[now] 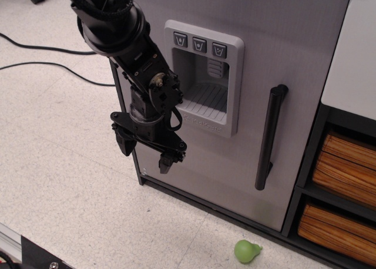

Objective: Open fridge

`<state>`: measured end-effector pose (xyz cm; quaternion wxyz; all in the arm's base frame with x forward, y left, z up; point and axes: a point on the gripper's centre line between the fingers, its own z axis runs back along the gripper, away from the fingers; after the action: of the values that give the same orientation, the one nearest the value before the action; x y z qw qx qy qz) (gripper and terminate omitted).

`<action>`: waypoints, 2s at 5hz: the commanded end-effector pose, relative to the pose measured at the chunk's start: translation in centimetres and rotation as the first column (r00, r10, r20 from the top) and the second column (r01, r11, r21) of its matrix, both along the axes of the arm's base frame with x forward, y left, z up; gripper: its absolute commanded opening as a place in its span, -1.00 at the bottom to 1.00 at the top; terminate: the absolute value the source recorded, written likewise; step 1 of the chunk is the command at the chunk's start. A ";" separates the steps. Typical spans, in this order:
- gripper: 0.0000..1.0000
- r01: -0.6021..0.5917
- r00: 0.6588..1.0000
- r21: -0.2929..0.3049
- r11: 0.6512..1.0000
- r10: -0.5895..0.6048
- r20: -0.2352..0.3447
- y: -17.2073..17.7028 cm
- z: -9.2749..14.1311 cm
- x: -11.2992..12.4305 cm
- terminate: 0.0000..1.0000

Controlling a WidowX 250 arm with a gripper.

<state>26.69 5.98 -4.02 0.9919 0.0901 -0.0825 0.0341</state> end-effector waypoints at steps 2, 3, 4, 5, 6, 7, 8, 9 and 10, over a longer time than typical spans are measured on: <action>1.00 0.019 1.000 -0.016 1.000 -0.019 0.020 -2.1 1.8 1.0 -1.00; 1.00 0.063 0.998 -0.006 0.998 -0.063 0.018 -4.9 4.0 2.3 -1.00; 1.00 0.079 0.996 -0.030 0.996 -0.077 0.051 -6.9 5.4 3.2 -1.00; 1.00 0.141 0.986 -0.077 0.987 -0.133 0.099 -9.3 6.5 4.2 -1.00; 1.00 0.169 0.975 -0.092 0.981 -0.153 0.161 -10.7 7.5 5.2 -1.00; 1.00 0.166 0.967 -0.128 0.978 -0.136 0.215 -11.8 8.6 6.3 -1.00; 1.00 0.146 0.951 -0.124 0.981 -0.104 0.291 -12.4 9.5 7.2 -1.00; 1.00 0.097 0.939 -0.126 0.987 -0.049 0.340 -13.1 9.4 7.7 -1.00; 1.00 0.083 0.928 -0.144 0.986 -0.024 0.372 -13.3 9.6 7.5 -1.00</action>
<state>33.71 -7.12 2.77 0.9729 0.0151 -0.2292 0.0255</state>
